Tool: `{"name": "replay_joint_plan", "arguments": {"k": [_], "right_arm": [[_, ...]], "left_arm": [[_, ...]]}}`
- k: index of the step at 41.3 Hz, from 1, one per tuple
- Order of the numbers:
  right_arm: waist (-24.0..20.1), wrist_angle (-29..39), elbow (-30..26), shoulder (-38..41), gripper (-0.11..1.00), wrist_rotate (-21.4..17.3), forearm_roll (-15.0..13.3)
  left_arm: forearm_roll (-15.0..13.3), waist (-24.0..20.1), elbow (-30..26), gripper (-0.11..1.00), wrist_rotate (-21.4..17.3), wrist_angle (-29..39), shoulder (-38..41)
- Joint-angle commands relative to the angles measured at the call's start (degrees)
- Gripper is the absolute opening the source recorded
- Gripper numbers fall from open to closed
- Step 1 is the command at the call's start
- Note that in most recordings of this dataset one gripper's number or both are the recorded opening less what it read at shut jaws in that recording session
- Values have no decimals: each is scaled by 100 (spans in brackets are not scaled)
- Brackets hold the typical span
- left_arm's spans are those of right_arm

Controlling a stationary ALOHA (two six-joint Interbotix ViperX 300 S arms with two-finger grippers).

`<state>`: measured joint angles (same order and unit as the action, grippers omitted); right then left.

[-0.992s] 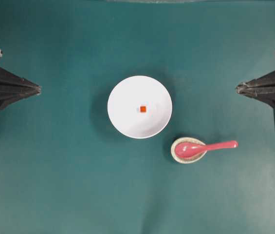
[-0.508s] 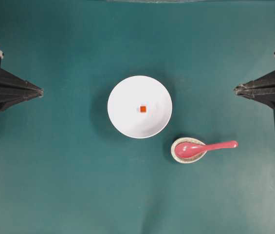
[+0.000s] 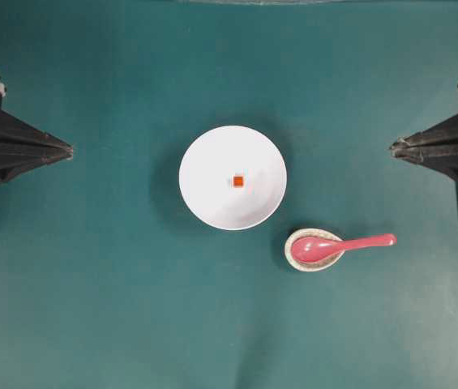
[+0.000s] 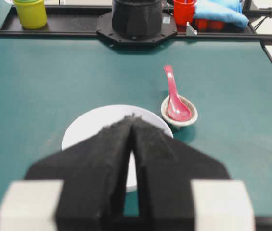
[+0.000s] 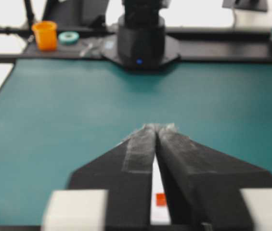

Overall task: Grip the spoon and scoop the red block from the bowl with right arm.
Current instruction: 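Move the right gripper toward the pink spoon handle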

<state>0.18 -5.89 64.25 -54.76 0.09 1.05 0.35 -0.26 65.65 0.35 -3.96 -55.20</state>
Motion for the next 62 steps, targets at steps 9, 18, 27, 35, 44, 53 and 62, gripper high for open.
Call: {"name": "replay_joint_plan", "arguments": {"k": [9,18,27,35,44,53,62], "right_arm": [[0,70,-176,79,54,-18,53],[-9,272,-35,439,54,-70,167],[-360,-237,334,1169,54,-114,246],[-888,-1600,914,1802,54,-193,694],[-1222,-2883,1380,2426,54,-193,1125],[-1354,-3261,1503,3006,54,-193,1151],[-1494,-3595,1547,3595,54,-193,1292]], "left_arm": [[18,-18,-158,0,9,158,0],[18,-9,-158,0,9,299,-9],[18,-9,-167,0,9,422,-9],[9,-18,-167,0,26,492,0],[18,-18,-167,0,26,527,0],[18,-18,-167,0,26,536,0],[9,-18,-167,0,26,615,-9]]}}
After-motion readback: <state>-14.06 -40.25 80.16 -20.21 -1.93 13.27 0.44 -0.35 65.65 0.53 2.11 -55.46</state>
